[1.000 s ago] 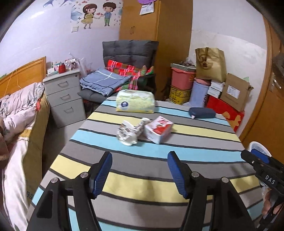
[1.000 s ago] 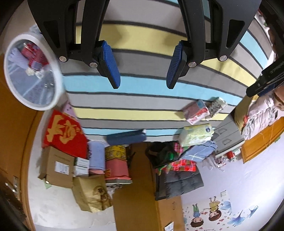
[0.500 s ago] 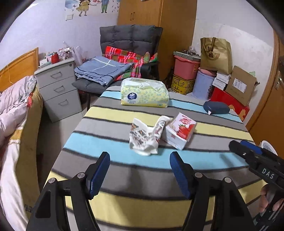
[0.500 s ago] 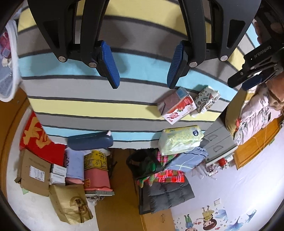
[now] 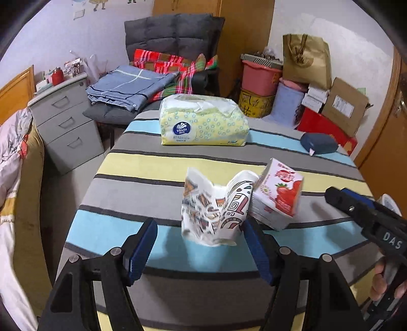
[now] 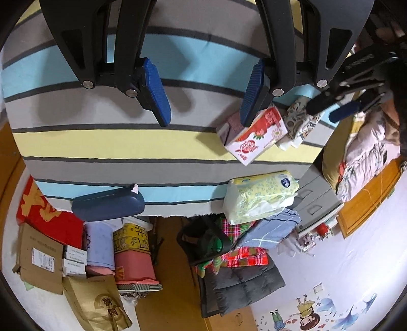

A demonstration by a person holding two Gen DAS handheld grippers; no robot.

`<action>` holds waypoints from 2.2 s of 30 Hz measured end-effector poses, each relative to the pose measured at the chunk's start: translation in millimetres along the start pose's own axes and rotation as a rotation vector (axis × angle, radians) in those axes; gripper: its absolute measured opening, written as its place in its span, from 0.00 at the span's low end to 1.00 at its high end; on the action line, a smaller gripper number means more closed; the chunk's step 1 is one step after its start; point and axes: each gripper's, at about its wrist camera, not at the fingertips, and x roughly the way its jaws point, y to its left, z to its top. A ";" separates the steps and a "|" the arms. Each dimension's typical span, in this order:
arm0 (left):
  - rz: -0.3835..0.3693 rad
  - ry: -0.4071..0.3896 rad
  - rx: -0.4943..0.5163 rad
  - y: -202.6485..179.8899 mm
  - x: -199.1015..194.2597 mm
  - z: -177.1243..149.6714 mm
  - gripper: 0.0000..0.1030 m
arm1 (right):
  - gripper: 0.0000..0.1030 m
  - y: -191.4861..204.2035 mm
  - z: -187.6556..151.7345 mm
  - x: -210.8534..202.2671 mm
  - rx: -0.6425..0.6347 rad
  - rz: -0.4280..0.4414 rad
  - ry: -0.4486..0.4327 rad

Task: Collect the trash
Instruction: 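Grasp the patterned paper cup with the left gripper while the right grasps the juice carton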

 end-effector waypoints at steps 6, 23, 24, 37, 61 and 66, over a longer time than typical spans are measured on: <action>-0.038 0.017 -0.030 6.9 12.8 1.8 0.67 | 0.57 2.4 2.7 10.8 0.016 0.036 0.027; 0.055 -0.058 -0.124 46.7 -19.2 -17.0 0.46 | 0.63 31.8 11.6 34.4 0.016 0.055 0.055; 0.058 -0.063 -0.112 46.1 -21.5 -18.2 0.46 | 0.64 35.2 14.5 35.2 0.022 0.036 0.049; 0.039 -0.058 -0.152 54.8 -20.2 -25.2 0.46 | 0.72 66.0 29.5 58.7 -0.039 -0.105 0.126; 0.034 -0.033 -0.182 55.8 -11.4 -28.1 0.46 | 0.54 64.3 12.8 68.7 -0.004 0.010 0.136; 0.043 -0.037 -0.170 51.3 -11.6 -28.2 0.46 | 0.38 61.6 11.2 66.3 -0.008 0.016 0.135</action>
